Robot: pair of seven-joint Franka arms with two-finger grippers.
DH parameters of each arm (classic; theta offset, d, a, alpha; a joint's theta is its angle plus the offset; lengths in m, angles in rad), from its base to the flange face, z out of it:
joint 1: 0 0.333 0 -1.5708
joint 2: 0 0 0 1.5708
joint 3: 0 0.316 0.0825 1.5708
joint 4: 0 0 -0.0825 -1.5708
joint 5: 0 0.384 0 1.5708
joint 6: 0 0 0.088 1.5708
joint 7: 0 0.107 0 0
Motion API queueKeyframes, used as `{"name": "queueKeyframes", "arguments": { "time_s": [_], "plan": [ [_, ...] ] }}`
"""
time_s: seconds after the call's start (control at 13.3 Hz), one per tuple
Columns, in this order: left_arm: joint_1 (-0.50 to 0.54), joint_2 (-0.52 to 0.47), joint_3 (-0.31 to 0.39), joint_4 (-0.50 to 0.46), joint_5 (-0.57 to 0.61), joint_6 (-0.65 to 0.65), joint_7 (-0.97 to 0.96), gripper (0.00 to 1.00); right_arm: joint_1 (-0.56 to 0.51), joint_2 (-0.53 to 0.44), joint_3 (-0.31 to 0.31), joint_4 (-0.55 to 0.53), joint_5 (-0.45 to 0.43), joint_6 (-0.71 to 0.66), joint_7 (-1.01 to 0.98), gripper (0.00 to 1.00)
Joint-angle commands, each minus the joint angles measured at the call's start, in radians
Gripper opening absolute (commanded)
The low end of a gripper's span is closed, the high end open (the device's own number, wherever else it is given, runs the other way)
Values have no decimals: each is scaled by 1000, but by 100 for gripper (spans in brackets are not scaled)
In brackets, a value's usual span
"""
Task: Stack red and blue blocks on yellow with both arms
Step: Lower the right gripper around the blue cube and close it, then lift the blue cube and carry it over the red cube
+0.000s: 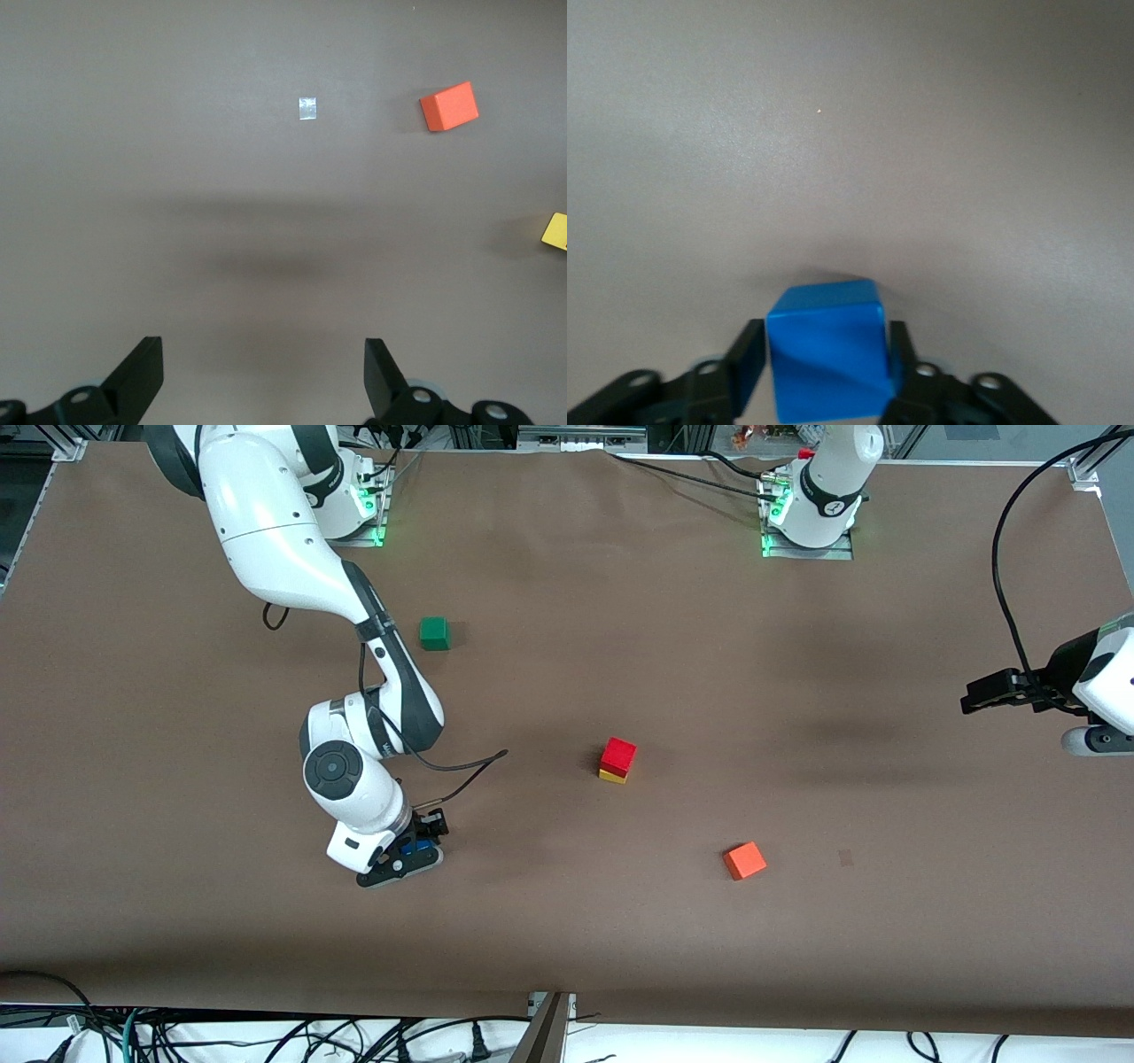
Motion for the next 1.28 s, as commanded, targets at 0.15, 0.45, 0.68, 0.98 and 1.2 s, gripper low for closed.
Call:
{"name": "queueKeyframes", "arguments": {
  "time_s": [0.15,0.45,0.68,0.98,1.2],
  "plan": [
    [-3,-3,-1,-3,19,7,-8,100,1,-18,0,-9,4,2,15,23],
    [2,-3,0,13,20,7,-7,100,61,-29,25,118,4,-146,266,23],
    [3,8,-1,47,19,7,-8,100,140,-29,26,207,4,-263,492,24],
    [5,8,0,47,20,7,-7,100,272,-29,26,267,4,-309,789,24],
    [2,8,-1,47,20,7,-7,100,387,-27,13,267,-2,-302,971,25]
  ]
}}
